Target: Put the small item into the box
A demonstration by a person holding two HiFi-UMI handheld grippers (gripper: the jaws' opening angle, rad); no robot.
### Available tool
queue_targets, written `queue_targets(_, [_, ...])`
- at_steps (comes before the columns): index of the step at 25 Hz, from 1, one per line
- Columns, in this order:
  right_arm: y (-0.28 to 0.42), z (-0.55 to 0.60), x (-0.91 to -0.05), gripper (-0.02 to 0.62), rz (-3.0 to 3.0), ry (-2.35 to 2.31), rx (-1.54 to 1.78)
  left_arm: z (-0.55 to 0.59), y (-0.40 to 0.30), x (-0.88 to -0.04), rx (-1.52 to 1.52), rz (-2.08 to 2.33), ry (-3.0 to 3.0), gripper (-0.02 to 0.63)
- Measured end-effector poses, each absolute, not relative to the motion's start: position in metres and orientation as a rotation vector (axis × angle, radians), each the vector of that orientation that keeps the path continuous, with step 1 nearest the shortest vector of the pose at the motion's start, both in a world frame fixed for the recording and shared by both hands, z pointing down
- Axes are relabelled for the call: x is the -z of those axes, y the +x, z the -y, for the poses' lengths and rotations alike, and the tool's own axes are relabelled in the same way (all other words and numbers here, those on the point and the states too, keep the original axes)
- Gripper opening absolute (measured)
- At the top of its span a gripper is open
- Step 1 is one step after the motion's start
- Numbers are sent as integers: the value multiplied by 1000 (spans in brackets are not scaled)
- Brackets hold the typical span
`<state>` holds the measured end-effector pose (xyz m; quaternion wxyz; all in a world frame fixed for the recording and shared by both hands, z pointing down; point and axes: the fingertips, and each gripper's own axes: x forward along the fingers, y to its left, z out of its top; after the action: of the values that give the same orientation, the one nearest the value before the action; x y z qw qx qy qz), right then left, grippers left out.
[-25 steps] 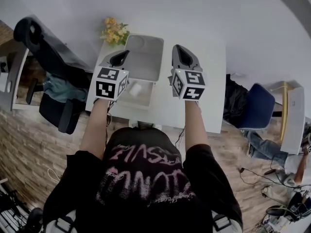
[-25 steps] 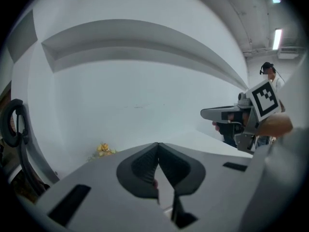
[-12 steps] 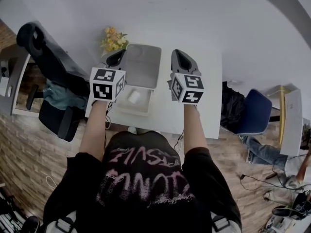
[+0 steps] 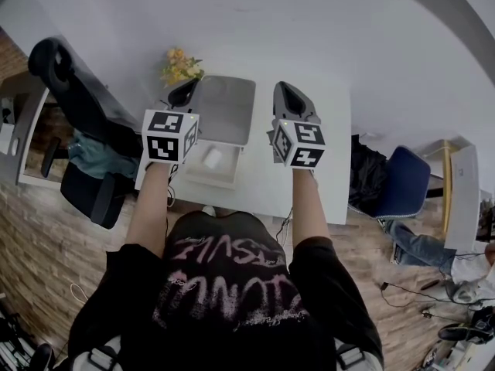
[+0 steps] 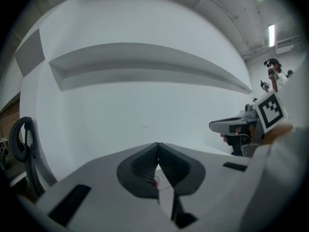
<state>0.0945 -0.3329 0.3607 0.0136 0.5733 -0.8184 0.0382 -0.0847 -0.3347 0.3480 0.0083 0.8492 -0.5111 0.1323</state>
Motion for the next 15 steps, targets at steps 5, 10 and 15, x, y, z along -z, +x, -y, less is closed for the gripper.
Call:
queue_targets(5, [94, 332, -355, 9, 2537, 1782, -82, 335, -83, -340, -404, 1603, 2675, 2])
queue_targets(10, [95, 330, -355, 9, 2541, 1781, -84, 334, -82, -337, -406, 1613, 2682, 2])
queue_targets(15, [96, 326, -355, 9, 2547, 1783, -97, 330, -83, -335, -402, 1619, 2686, 2])
